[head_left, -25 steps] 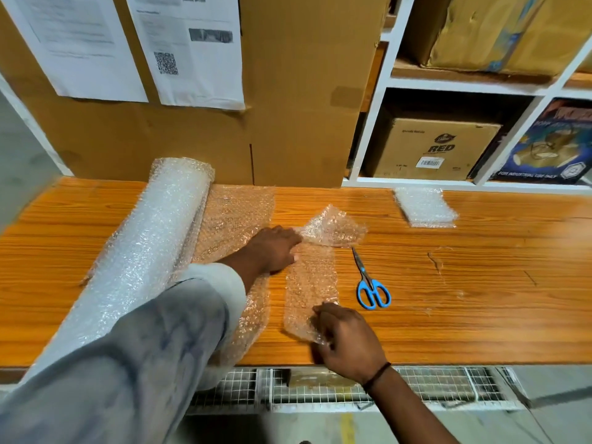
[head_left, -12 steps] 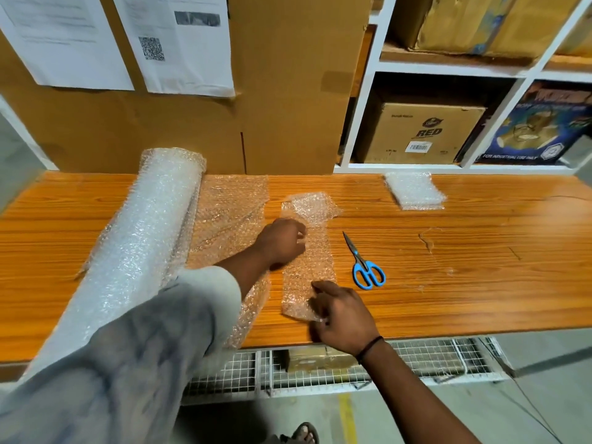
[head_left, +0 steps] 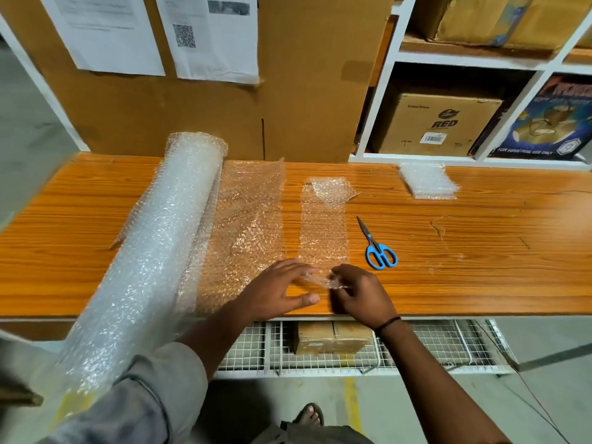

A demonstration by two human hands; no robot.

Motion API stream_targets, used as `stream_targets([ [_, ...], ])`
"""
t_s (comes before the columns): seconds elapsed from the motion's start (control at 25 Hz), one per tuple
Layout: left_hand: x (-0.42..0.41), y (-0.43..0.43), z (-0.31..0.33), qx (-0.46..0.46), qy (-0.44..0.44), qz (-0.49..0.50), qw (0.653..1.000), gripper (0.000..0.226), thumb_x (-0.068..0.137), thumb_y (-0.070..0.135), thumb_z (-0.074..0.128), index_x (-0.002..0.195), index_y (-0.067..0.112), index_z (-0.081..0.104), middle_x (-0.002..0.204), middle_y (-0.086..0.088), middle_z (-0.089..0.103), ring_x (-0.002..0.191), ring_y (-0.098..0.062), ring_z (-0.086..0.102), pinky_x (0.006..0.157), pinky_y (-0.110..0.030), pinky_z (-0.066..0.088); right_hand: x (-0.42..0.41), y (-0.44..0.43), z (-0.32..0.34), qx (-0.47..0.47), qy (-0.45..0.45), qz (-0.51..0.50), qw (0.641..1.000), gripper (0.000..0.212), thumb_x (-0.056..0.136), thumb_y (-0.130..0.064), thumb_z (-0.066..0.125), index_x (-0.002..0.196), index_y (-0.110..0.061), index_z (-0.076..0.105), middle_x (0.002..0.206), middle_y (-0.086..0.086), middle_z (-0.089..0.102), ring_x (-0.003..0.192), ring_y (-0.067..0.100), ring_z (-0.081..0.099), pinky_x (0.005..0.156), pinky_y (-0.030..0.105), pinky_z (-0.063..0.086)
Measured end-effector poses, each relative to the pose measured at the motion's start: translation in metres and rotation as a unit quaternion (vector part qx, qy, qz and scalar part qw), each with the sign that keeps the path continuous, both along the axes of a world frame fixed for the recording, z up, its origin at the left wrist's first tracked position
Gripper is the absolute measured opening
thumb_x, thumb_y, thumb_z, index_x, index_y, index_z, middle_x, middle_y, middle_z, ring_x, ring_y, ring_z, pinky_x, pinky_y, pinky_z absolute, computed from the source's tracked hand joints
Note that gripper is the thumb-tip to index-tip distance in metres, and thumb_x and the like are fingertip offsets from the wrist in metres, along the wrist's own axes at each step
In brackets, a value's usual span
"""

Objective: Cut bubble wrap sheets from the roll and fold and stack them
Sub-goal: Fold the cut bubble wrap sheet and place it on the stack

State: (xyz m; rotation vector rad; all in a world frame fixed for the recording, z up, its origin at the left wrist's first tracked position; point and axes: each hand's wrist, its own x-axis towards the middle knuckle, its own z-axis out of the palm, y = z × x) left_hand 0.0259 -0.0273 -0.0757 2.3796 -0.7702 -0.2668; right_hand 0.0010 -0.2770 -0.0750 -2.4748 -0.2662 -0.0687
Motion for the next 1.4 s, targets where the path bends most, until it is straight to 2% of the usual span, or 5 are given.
stream_targets([
  [0.12, -0.002, 0.001, -0.006, 0.010, -0.007, 0.039, 0.999, 0.076, 0.085, 0.079, 0.056, 0.150, 0.041, 0.044, 0.152, 0.006, 0.047, 0.142, -0.013, 0.038, 0.113, -0.038, 0.036, -0.003, 0.002, 0.007, 0.016, 0.002, -0.025, 1.000, 0.013, 0.094, -0.009, 0.065, 0.104, -0.015, 0.069, 0.091, 0.007, 0.076, 0.084, 0.028, 0.070, 0.073, 0.043, 0.056],
  [0.72, 0.039, -0.038, 0.003, -0.032, -0.034, 0.214, 0.976, 0.075, 0.092, 0.046, 0.072, 0.154, 0.030, 0.034, 0.084, 0.014, 0.063, 0.069, -0.004, 0.059, 0.062, -0.027, 0.047, 0.070, -0.008, 0.013, 0.009, -0.007, -0.125, 0.992, 0.029, 0.096, -0.029, 0.071, 0.121, -0.017, 0.062, 0.087, 0.012, 0.074, 0.085, 0.037, 0.069, 0.067, 0.045, 0.055],
  [1.04, 0.039, -0.044, -0.022, 0.043, -0.151, 0.210, 0.965, 0.057, 0.089, 0.039, 0.070, 0.143, 0.033, 0.054, 0.117, 0.005, 0.056, 0.109, -0.020, 0.052, 0.089, -0.042, 0.050, 0.087, -0.012, 0.004, -0.016, -0.039, -0.106, 0.993, 0.057, 0.096, -0.029, 0.070, 0.146, -0.013, 0.048, 0.128, 0.016, 0.066, 0.112, 0.039, 0.065, 0.085, 0.047, 0.056],
  [1.2, 0.036, -0.047, -0.030, 0.081, -0.162, 0.223, 0.958, 0.044, 0.093, 0.039, 0.063, 0.137, 0.038, 0.060, 0.149, 0.001, 0.044, 0.130, -0.026, 0.042, 0.102, -0.048, 0.042, 0.069, -0.006, 0.003, -0.108, -0.198, -0.061, 0.972, 0.042, 0.098, -0.029, 0.063, 0.135, -0.010, 0.059, 0.135, 0.015, 0.058, 0.125, 0.037, 0.054, 0.096, 0.049, 0.050],
  [1.4, 0.041, -0.041, -0.034, 0.141, -0.174, 0.206, 0.953, 0.047, 0.096, 0.055, 0.045, 0.140, 0.042, 0.058, 0.163, -0.002, 0.035, 0.139, -0.034, 0.035, 0.101, -0.052, 0.037, 0.046, -0.023, -0.028, -0.177, -0.171, 0.009, 0.969, 0.022, 0.100, -0.024, 0.062, 0.120, -0.015, 0.067, 0.132, 0.010, 0.063, 0.131, 0.035, 0.052, 0.094, 0.053, 0.047],
])
